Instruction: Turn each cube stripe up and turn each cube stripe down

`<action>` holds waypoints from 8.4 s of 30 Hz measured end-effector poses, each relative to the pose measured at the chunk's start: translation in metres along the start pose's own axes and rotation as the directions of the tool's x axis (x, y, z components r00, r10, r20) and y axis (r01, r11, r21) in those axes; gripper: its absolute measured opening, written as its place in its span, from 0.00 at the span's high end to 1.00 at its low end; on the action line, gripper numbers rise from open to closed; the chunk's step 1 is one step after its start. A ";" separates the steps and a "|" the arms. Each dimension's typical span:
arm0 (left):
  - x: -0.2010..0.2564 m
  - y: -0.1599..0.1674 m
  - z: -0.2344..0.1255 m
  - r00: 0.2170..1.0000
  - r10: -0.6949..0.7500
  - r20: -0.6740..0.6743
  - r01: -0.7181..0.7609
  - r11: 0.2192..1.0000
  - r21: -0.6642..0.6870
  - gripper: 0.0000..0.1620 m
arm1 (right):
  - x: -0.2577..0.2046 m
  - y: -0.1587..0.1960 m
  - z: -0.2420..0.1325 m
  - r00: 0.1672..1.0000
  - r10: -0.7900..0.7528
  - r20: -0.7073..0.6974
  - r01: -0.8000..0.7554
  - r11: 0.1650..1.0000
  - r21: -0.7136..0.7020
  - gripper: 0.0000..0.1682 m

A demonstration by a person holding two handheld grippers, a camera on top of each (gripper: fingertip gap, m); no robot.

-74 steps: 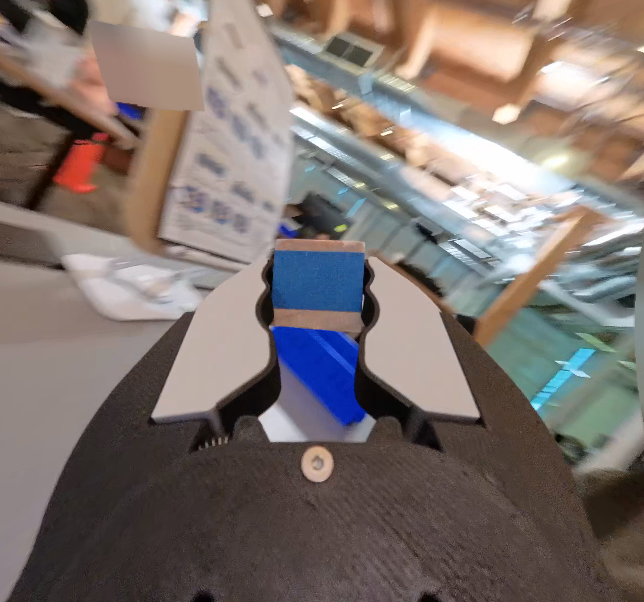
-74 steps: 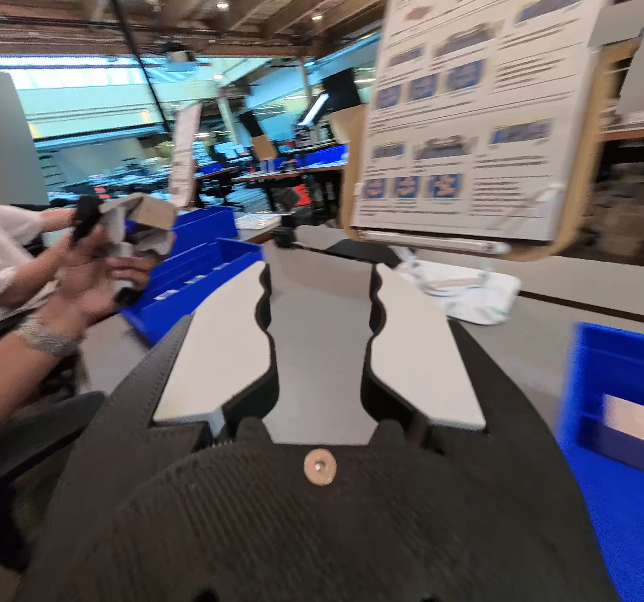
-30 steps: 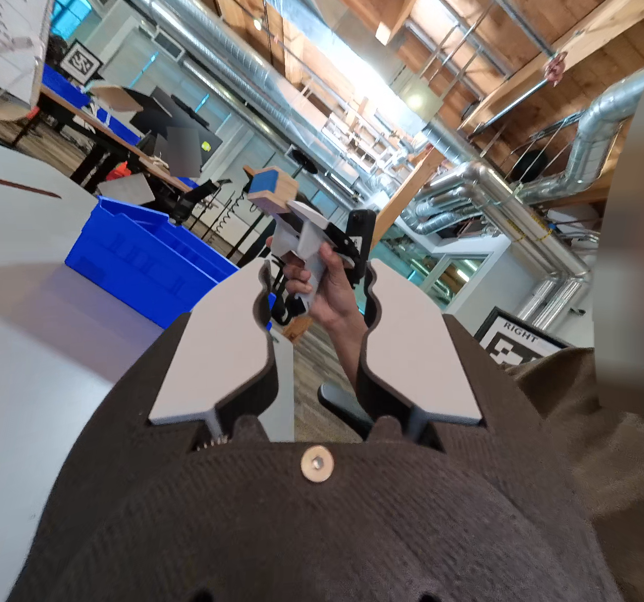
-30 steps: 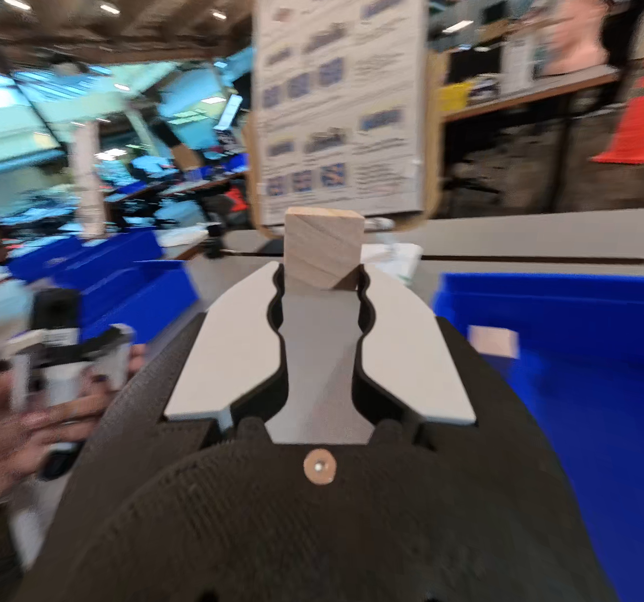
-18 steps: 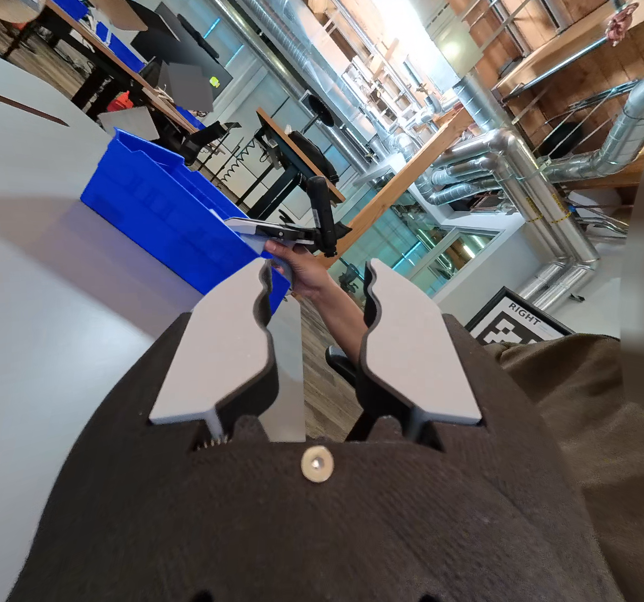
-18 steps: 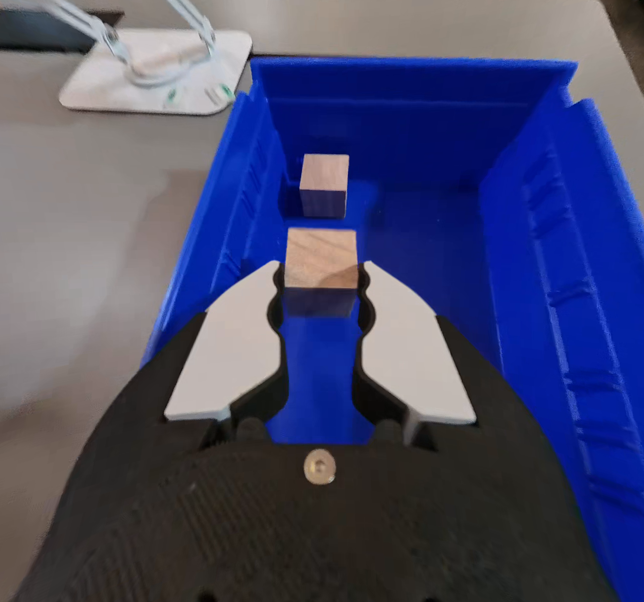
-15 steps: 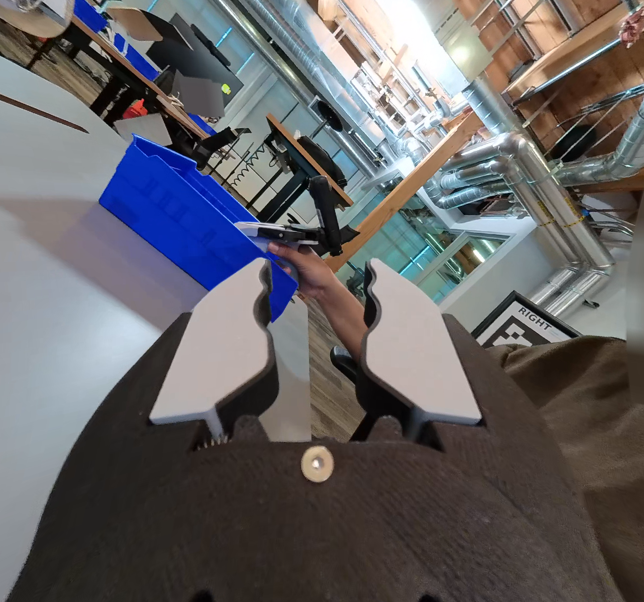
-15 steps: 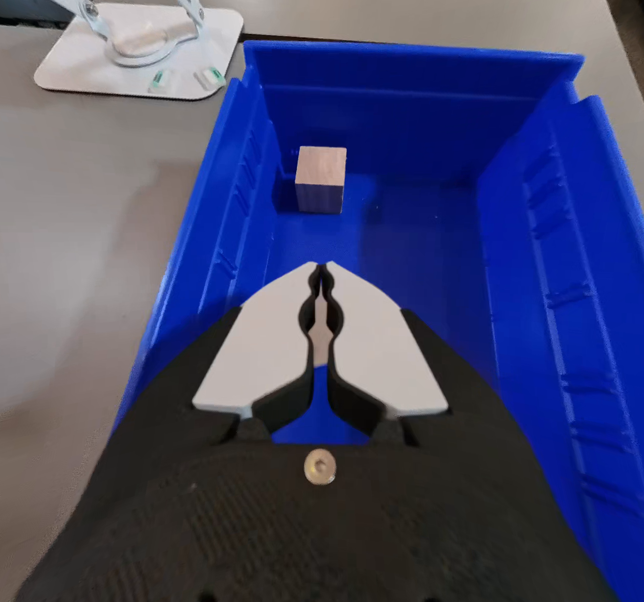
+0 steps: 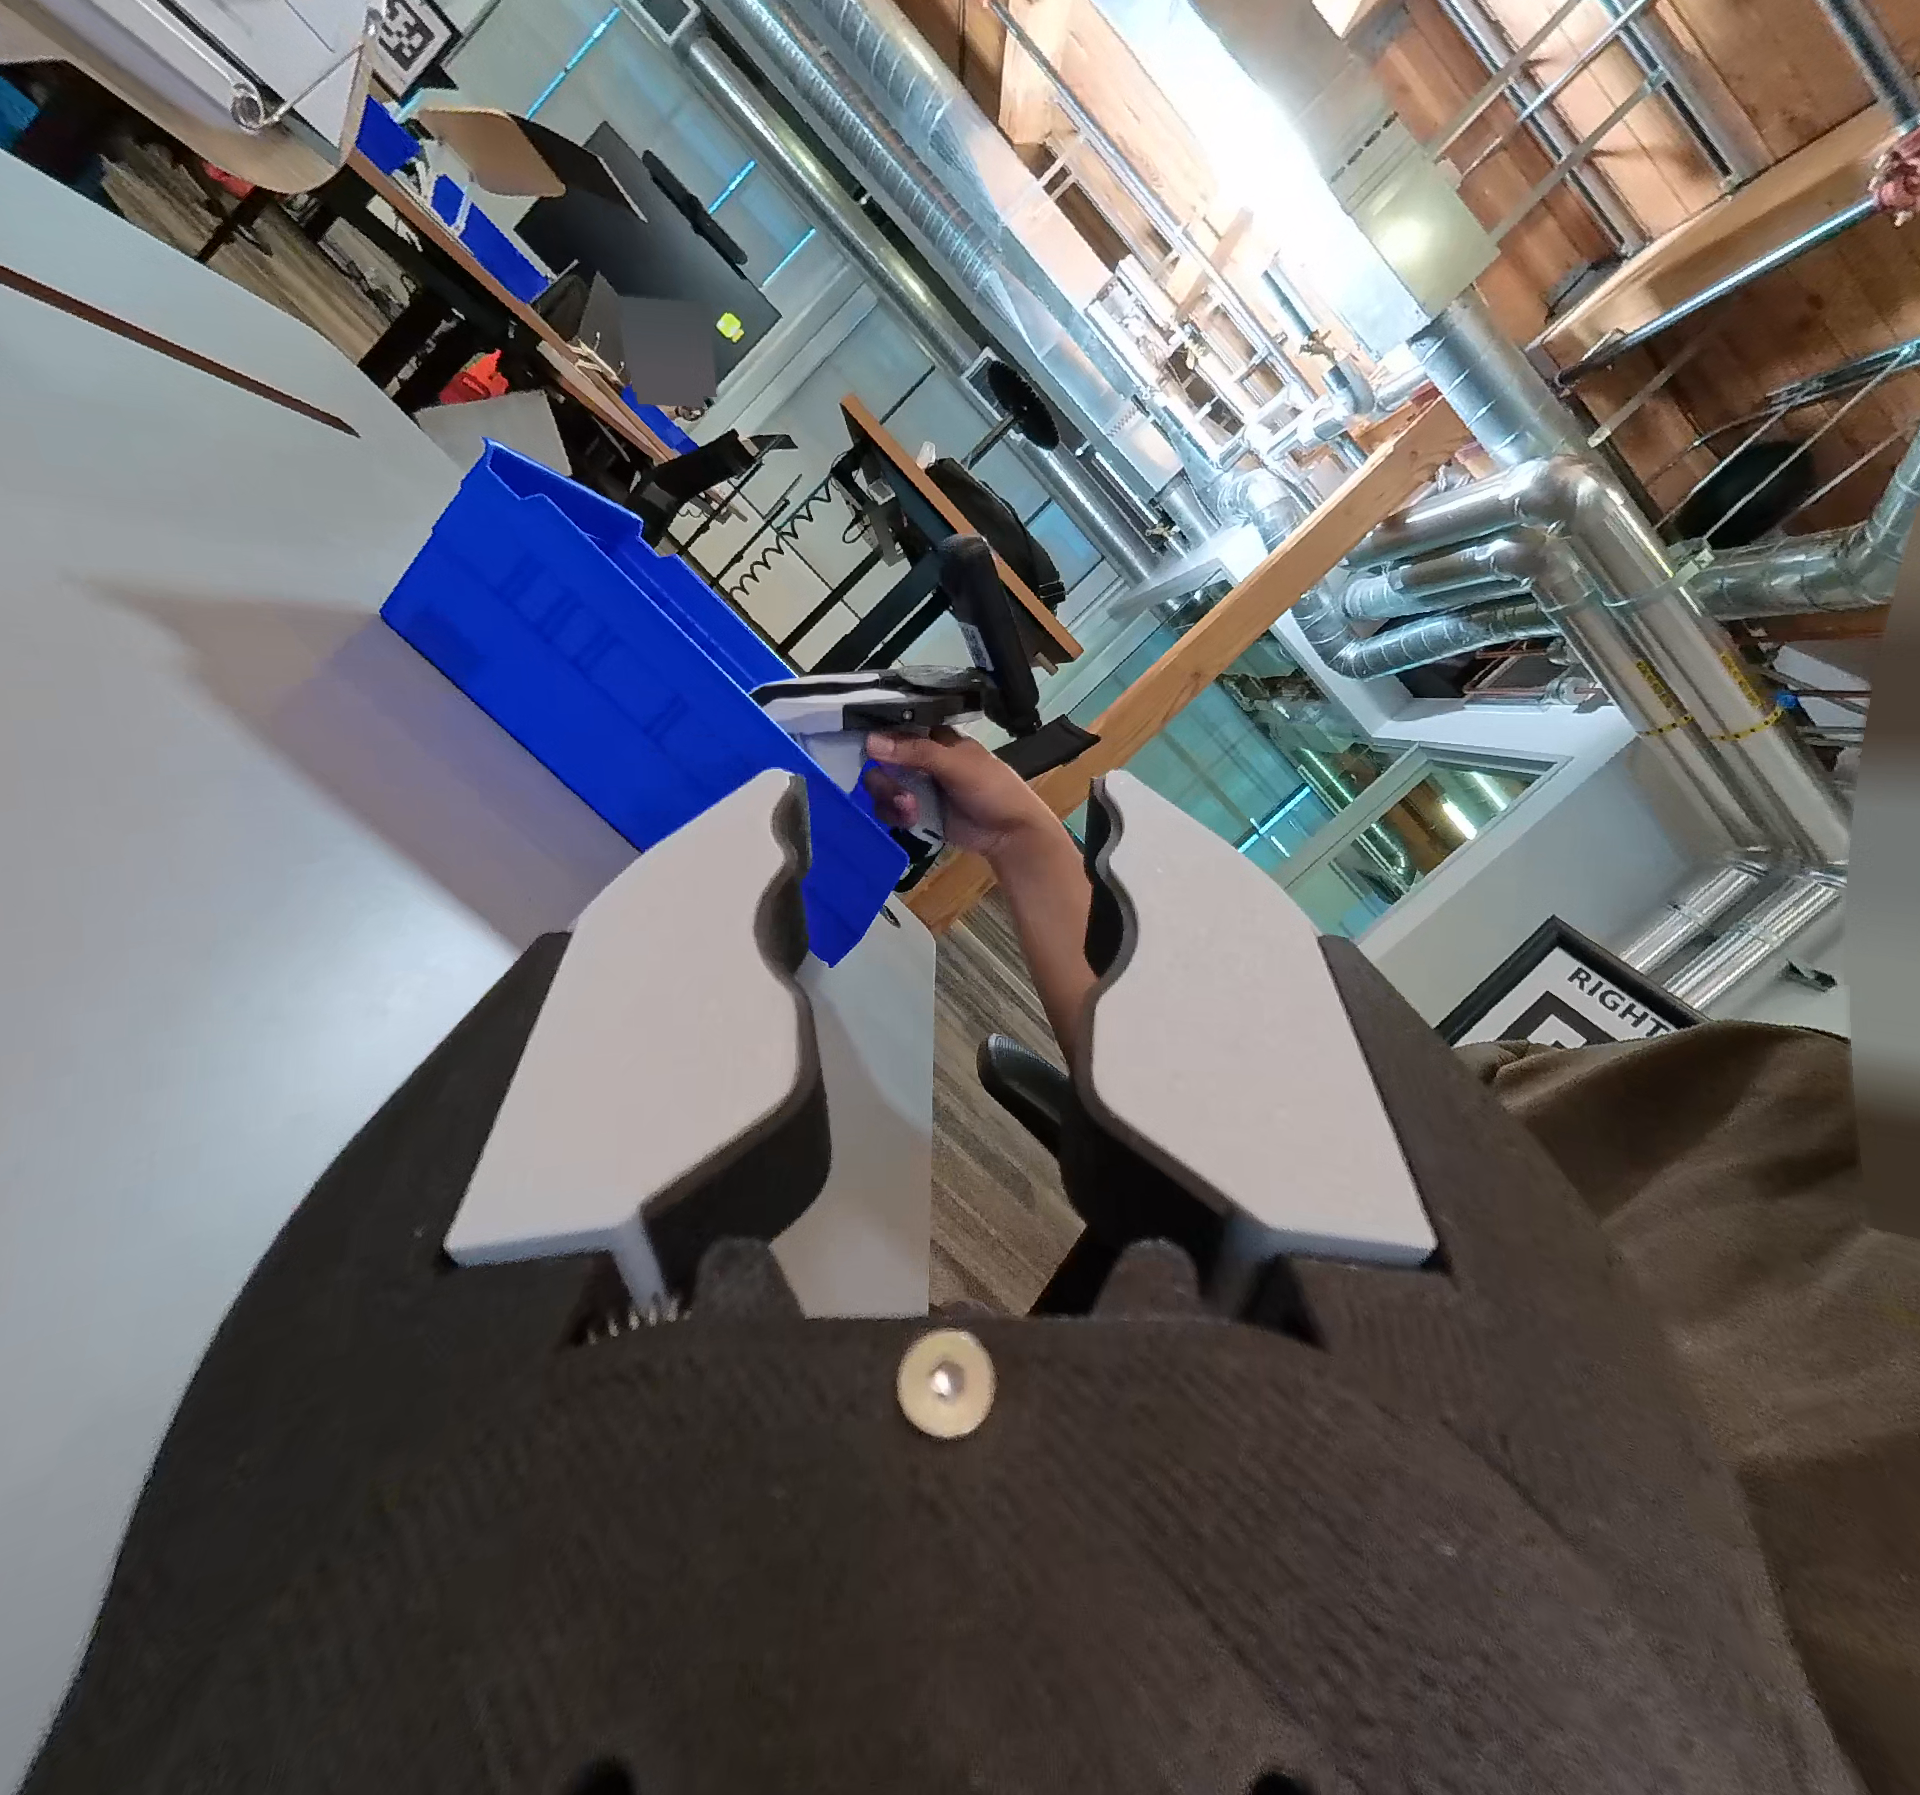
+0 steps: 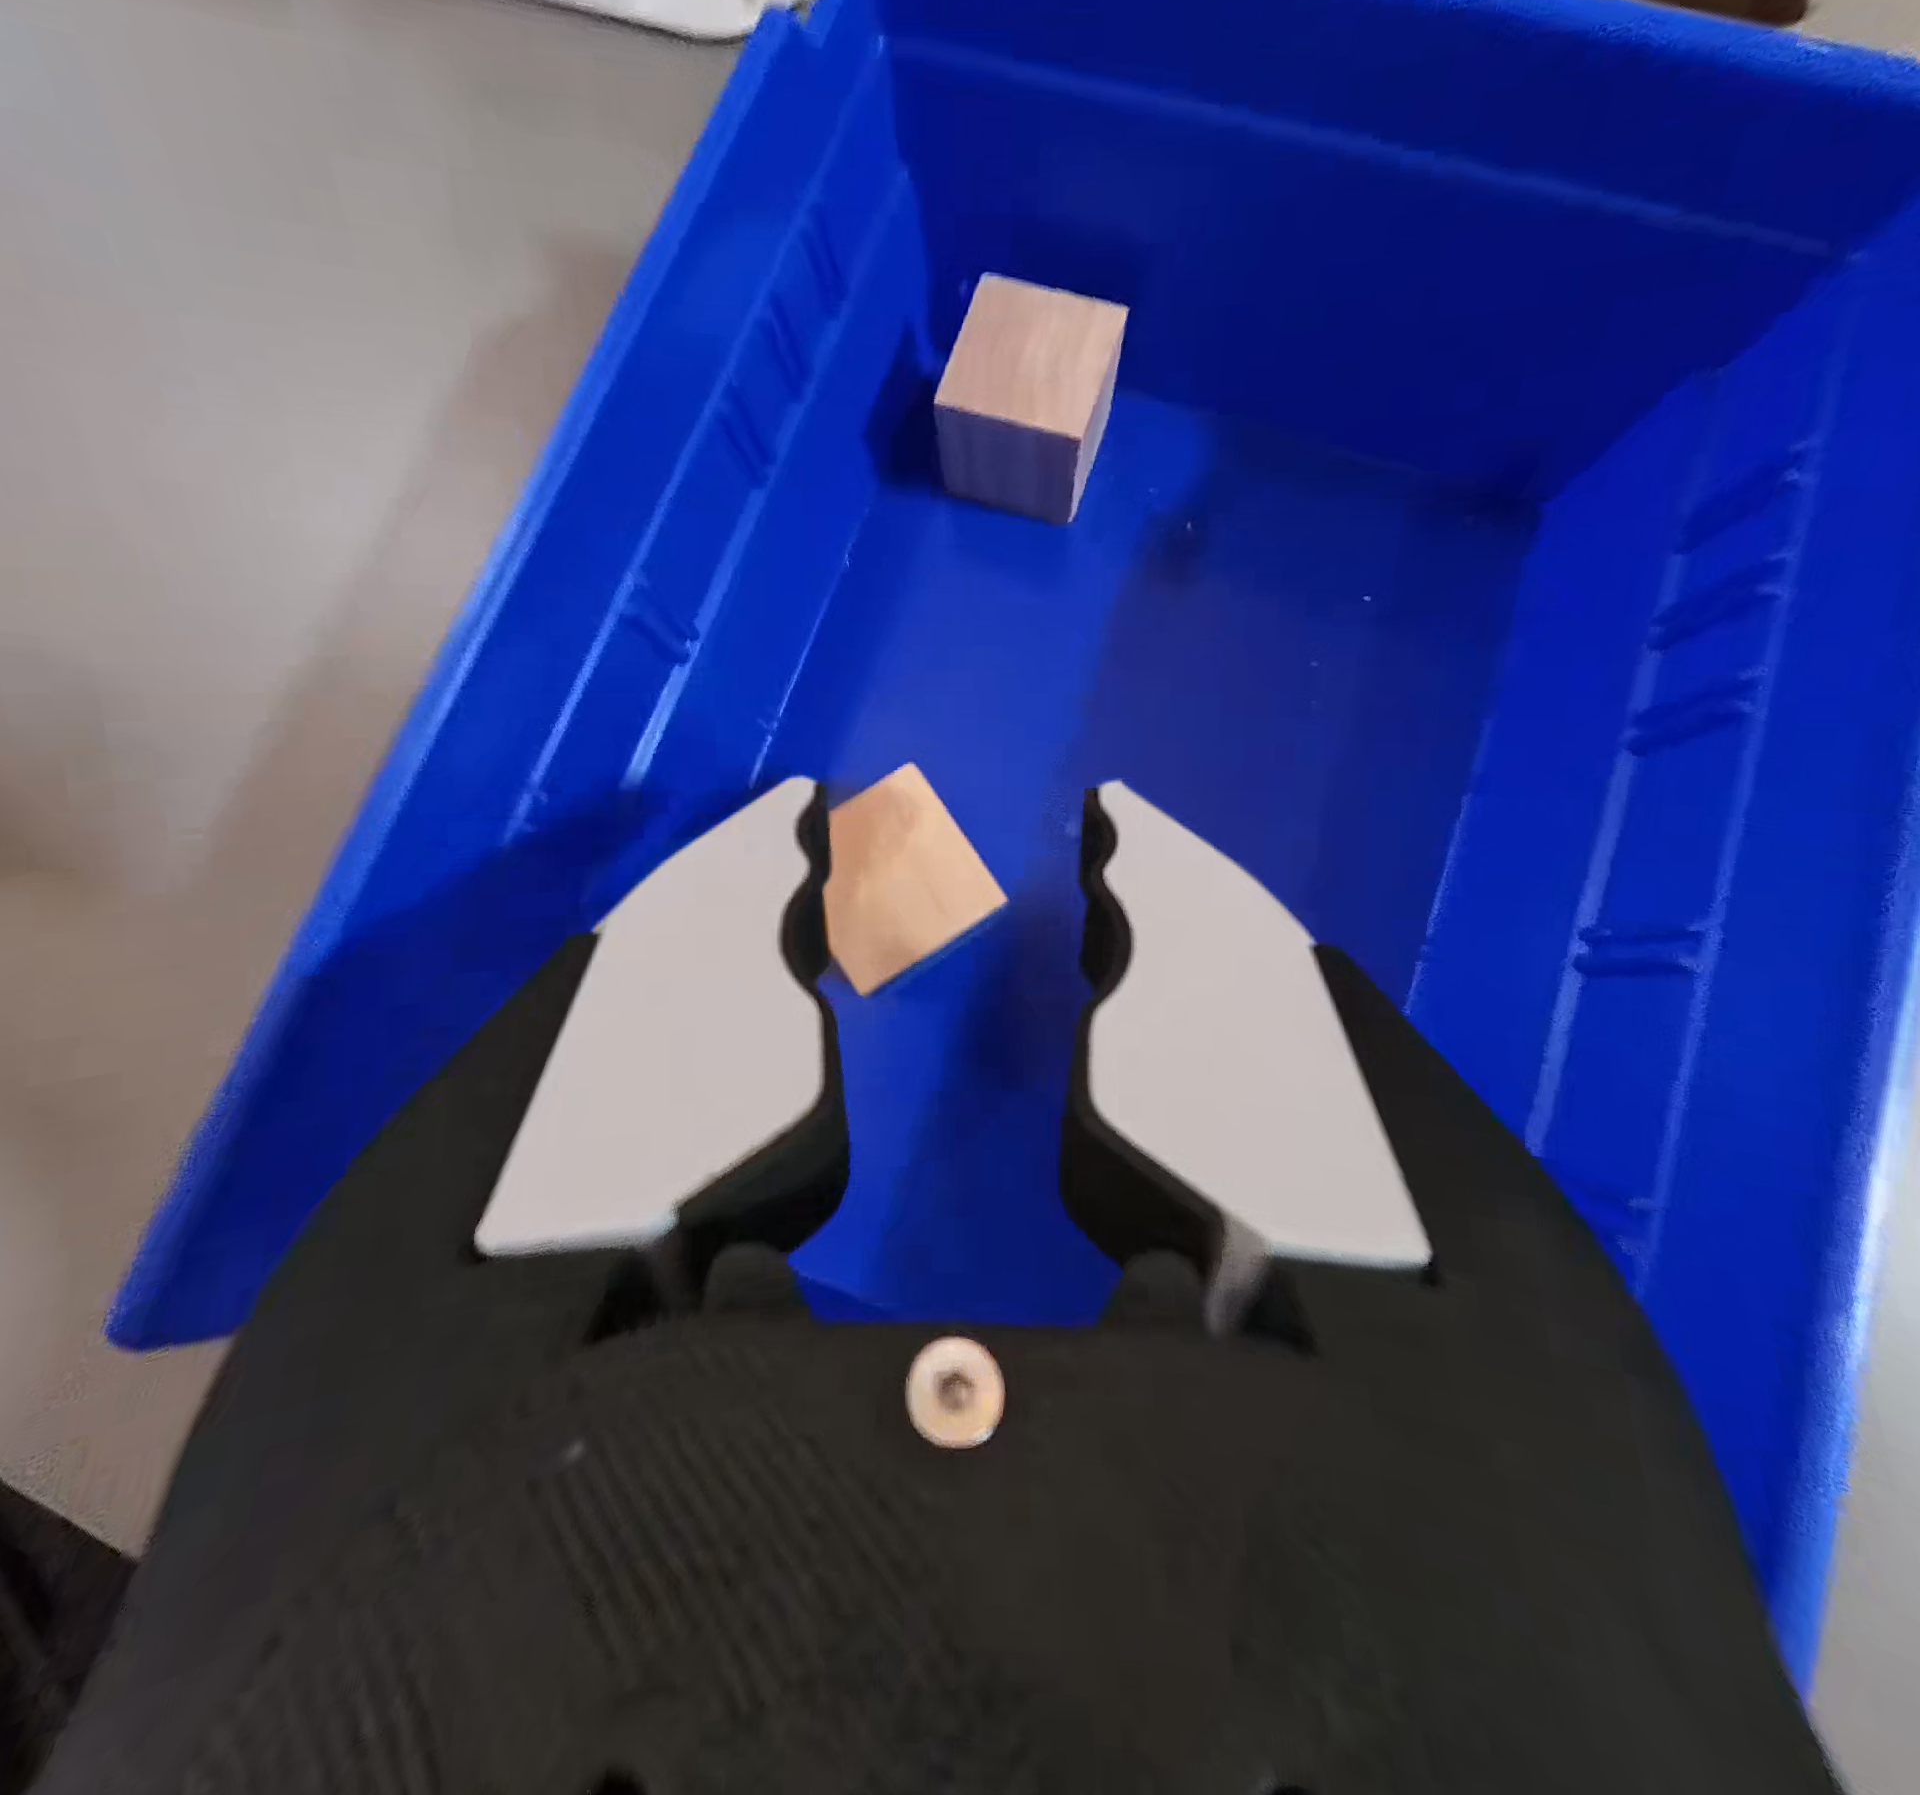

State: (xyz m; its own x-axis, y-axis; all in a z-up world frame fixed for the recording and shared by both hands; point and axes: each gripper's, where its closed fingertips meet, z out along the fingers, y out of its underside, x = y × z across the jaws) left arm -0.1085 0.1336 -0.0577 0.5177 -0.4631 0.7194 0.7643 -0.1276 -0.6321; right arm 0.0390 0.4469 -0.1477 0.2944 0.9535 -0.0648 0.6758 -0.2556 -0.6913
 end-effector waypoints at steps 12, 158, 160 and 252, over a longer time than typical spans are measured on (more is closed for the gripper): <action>-0.003 0.014 0.005 0.999 0.028 0.024 -0.027 0.997 -0.068 0.69 | -0.013 0.020 0.016 0.960 -0.279 0.023 0.280 0.953 -0.115 0.65; 0.019 0.030 0.018 0.997 -0.057 -0.042 0.058 0.998 0.017 0.62 | 0.002 -0.016 0.048 0.978 0.119 -0.168 -0.115 0.993 0.036 0.75; 0.018 0.028 0.013 0.998 -0.053 -0.033 0.054 0.998 0.031 0.62 | 0.001 -0.010 0.055 0.979 0.130 -0.154 -0.131 0.991 0.001 0.75; -0.024 0.019 0.051 0.997 -0.076 -0.031 0.074 0.994 -0.077 0.63 | -0.275 -0.004 0.021 0.824 -0.348 0.447 0.124 0.881 0.457 0.71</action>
State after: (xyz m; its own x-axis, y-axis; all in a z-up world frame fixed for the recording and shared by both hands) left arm -0.0873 0.1867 -0.0723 0.4455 -0.4792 0.7562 0.7684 -0.2288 -0.5977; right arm -0.0586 0.1888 -0.1424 -0.2951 0.9460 -0.1342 0.3230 -0.0334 -0.9458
